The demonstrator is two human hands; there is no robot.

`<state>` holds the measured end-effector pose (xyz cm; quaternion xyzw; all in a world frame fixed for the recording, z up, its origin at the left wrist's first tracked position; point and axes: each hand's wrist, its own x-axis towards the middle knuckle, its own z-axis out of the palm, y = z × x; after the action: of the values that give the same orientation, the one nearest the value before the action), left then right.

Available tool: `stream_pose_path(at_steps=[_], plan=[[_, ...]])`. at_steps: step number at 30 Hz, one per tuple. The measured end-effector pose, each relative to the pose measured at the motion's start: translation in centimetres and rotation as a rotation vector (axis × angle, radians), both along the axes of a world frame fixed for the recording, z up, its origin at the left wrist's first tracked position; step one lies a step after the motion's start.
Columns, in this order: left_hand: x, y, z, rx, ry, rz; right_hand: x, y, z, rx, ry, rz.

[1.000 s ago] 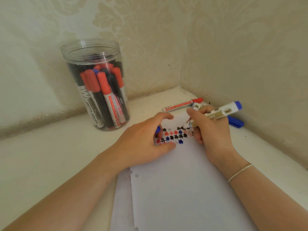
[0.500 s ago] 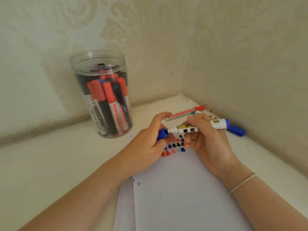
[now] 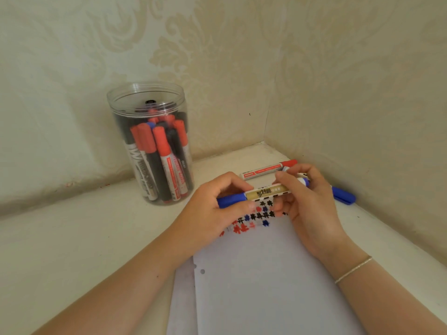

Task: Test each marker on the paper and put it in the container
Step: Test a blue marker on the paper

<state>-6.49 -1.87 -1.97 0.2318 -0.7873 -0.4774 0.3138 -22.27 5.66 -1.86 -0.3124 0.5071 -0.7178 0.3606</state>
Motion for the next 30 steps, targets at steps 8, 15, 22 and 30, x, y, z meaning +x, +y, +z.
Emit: stream_pose_path(at_steps=[8, 15, 22, 30], plan=[[0.0, 0.1, 0.4, 0.294, 0.064, 0.025, 1.0, 0.0, 0.5, 0.127, 0.412, -0.085], [-0.4, 0.7, 1.0, 0.212, 0.054, 0.154, 1.5, 0.1, 1.2, 0.065, 0.445, -0.046], [-0.2, 0.8, 2.2, 0.143, 0.071, 0.195, 1.6, 0.9, 1.5, 0.063, 0.375, 0.013], [1.5, 0.6, 9.4, -0.007, 0.528, 0.465, 3.5, -0.8, 8.2, -0.091, 0.416, 0.203]])
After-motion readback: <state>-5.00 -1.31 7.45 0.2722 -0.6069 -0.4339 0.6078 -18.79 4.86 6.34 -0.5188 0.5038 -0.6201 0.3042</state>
